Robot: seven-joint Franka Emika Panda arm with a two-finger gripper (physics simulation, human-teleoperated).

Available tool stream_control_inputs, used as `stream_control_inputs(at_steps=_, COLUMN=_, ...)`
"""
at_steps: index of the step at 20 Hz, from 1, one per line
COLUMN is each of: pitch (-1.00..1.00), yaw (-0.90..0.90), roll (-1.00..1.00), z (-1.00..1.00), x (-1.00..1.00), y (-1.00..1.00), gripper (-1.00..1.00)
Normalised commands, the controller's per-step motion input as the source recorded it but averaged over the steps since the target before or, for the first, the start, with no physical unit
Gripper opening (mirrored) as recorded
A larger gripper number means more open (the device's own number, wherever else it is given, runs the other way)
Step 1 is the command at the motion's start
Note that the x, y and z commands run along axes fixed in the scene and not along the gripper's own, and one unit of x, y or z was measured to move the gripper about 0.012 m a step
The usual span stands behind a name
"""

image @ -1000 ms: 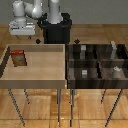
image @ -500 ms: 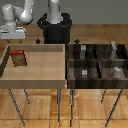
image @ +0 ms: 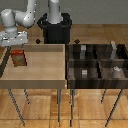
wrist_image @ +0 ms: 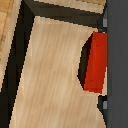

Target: Place the box of cereal into the appropriate compartment.

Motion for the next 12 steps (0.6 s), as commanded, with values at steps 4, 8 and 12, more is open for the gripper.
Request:
stream_control_inputs(at_steps=4, pitch=0.0, yaw=0.61, roll=0.0, z=0.25, x=0.0, y=0.0, gripper=1.0)
stream_control_inputs(at_steps=8, pitch=0.0, yaw=0.0, roll=0.0, z=0.25, x=0.0, y=0.0, gripper=1.0)
stream_control_inputs(at_steps=12, pitch=0.0, yaw=0.11, roll=0.0, z=0.0, x=0.0, y=0.0, gripper=1.0)
